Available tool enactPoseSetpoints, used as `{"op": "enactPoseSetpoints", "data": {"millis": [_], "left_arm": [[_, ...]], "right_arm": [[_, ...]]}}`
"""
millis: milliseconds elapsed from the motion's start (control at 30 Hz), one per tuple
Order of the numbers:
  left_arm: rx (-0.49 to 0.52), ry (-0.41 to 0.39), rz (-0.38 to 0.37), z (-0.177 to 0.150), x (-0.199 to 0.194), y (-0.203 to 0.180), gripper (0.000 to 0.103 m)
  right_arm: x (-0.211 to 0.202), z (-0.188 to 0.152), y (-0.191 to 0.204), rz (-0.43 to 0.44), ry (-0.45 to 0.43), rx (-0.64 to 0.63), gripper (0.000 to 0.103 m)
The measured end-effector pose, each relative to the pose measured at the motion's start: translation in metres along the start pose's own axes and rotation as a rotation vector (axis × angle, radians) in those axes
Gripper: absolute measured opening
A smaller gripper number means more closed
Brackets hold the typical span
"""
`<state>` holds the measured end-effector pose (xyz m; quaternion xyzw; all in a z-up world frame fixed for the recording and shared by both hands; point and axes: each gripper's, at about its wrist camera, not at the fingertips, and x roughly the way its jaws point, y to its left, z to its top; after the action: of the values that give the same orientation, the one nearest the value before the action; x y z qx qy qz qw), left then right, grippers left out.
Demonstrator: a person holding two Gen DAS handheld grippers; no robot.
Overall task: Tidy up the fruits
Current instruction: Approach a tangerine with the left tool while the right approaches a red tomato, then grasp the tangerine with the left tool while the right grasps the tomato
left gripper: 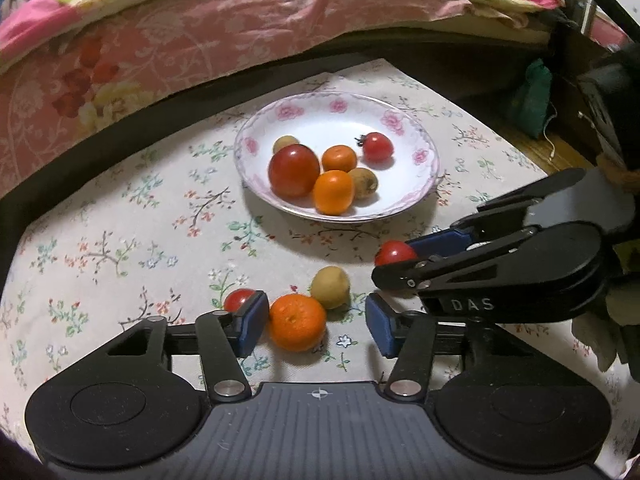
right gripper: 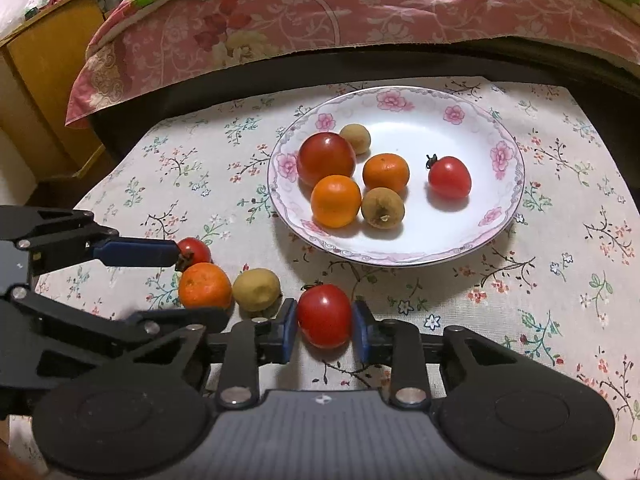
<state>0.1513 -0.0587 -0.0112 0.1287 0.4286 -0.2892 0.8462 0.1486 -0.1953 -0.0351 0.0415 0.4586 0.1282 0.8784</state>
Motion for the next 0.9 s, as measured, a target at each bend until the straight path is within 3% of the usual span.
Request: {"op": "enactPoseSetpoints", "data": {"millis": [367,500,600,900], "left_arm": [[0.002,0.049,0.057,-0.004,0.022,0.009,0.065],[-0.043,0.078,0.034,-0.006,0.029,0.017,0.057],[-0.019,0.079,0.028,-0.006,0.028,0.011,0.048],[-0.030,0.086,0.030,-0.007,0.024,0.011,0.044]], "right_arm": [[-0.001,-0.001,-0.002,0.006,0.003,0.014,0.030],[-0.001,-0.001,-0.002,0.005,0.004,0.015,0.030],[-0.002,0.000,-0.003,0.008,0.006,0.016,0.030],[-0.006,-0.004,-0.004,0.013,0.008,0.007,0.030]]}}
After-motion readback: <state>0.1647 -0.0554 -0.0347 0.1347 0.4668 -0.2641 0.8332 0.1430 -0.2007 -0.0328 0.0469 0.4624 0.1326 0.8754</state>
